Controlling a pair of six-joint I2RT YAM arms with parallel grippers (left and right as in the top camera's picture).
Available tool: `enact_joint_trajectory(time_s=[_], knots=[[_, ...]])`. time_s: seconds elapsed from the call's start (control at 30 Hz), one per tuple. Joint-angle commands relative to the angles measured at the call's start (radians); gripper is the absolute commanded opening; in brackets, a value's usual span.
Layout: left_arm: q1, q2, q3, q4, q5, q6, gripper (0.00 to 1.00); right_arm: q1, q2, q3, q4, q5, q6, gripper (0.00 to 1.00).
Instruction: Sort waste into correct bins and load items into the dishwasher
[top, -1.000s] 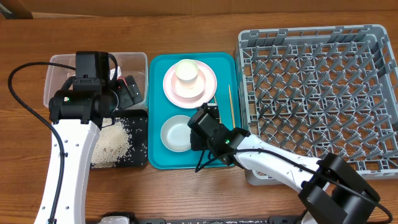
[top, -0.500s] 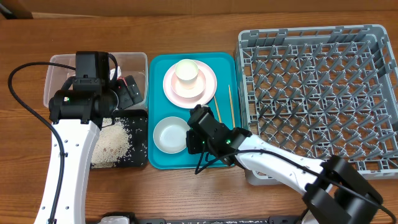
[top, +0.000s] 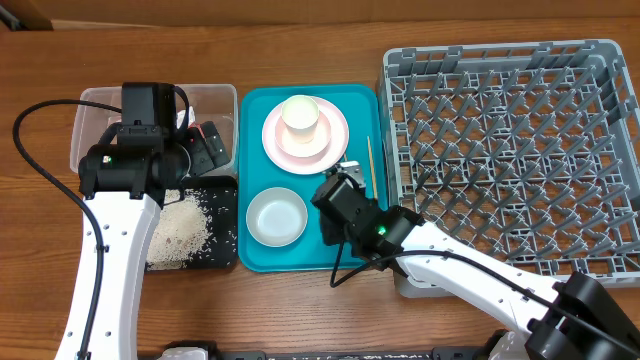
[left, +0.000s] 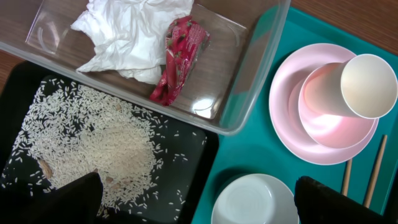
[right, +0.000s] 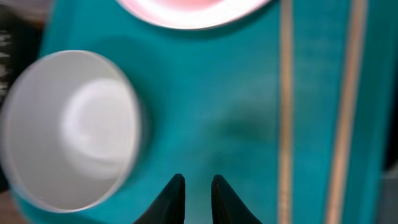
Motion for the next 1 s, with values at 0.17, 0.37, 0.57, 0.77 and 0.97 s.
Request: enact_joint_trajectory(time_s=[0.17,0.37,0.57,0.77,0.97], knots=[[0.004,-0.001,0.014,0.001,-0.002,0.002,1.00,-0.003,-0.013,0.006,-0.046,0.148,-0.007,0.30],[0.004,-0.001,0.014,0.001,-0.002,0.002,1.00,-0.003,0.001,0.006,-0.029,0.175,-0.007,0.31],[0.004,-0.001,0.014,0.001,-0.002,0.002,1.00,-0.003,0.058,0.005,0.001,0.178,-0.008,0.30],[0.004,-0.001,0.014,0.001,-0.003,0.002,1.00,-0.003,0.145,0.004,0.035,0.205,-0.011,0.30],[0.004,-0.001,0.014,0.001,-0.002,0.002,1.00,-0.003,0.223,0.004,0.070,0.240,-0.011,0.30]])
